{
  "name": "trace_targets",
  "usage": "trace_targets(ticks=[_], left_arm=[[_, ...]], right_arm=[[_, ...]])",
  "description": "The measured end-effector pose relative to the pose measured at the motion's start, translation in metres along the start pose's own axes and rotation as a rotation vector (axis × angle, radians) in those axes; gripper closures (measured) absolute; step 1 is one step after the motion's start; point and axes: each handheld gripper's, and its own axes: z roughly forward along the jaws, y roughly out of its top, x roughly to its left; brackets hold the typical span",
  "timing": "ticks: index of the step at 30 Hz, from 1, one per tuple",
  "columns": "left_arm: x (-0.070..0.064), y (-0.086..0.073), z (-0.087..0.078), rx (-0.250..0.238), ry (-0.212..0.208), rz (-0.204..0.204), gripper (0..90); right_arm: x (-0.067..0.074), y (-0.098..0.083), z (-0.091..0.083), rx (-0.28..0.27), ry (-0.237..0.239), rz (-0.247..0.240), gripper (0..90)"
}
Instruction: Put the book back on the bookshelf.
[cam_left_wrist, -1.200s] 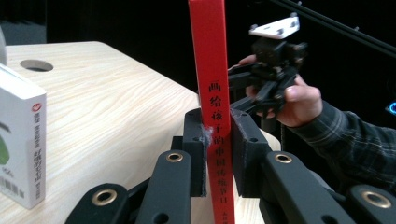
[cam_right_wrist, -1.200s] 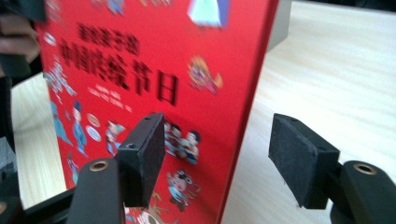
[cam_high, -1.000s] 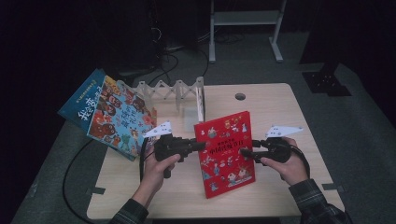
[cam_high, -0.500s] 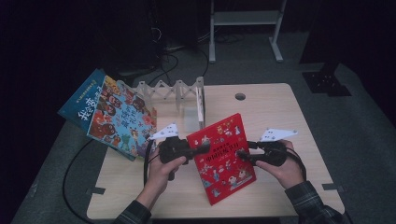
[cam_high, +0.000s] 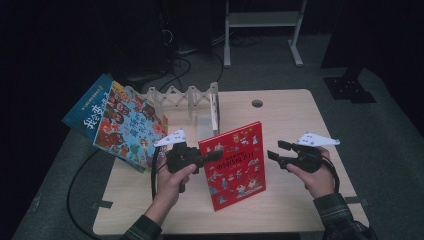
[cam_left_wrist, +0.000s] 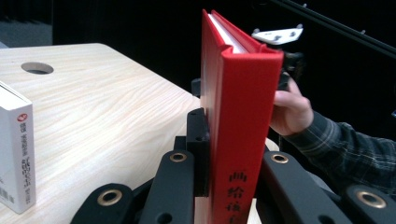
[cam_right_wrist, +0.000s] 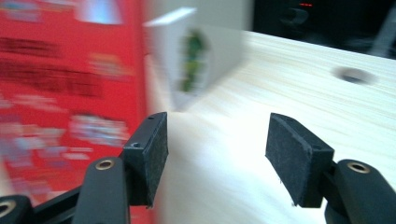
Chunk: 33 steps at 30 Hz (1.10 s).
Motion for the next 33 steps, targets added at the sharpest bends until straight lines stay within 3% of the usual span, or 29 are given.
trace_targets(ticks=[3,5,7,10,14,17,22,25,29,33], left_arm=[[0.001,0.001,-0.002,-0.005,0.011,-0.005,79.5],[0.002,0.002,-0.004,-0.009,0.017,-0.009,79.6],[0.002,0.003,-0.006,-0.013,0.023,-0.011,79.5],[0.001,0.005,-0.010,-0.015,0.031,-0.006,79.6],[0.002,0.007,-0.015,-0.020,0.044,-0.005,79.6],[0.002,0.008,-0.019,-0.024,0.057,-0.008,79.6],[0.004,0.010,-0.028,-0.031,0.079,-0.011,79.5],[0.004,0.012,-0.034,-0.035,0.096,-0.009,79.5],[0.005,0.013,-0.044,-0.044,0.111,-0.005,79.5],[0.006,0.016,-0.055,-0.059,0.125,-0.010,79.5]], right_arm=[[-0.017,-0.008,0.001,0.036,-0.067,0.050,34.1],[-0.027,-0.015,0.006,0.117,-0.123,0.075,29.8],[-0.035,-0.022,0.011,0.162,-0.160,0.089,29.4],[-0.045,-0.031,0.016,0.206,-0.225,0.094,28.1],[-0.057,-0.038,0.022,0.245,-0.293,0.137,26.7],[-0.063,-0.042,0.023,0.276,-0.297,0.160,26.3],[-0.066,-0.045,0.026,0.301,-0.308,0.152,22.9],[-0.067,-0.048,0.030,0.347,-0.301,0.173,20.4],[-0.069,-0.051,0.034,0.377,-0.323,0.173,16.8],[-0.067,-0.053,0.036,0.388,-0.348,0.143,12.2]])
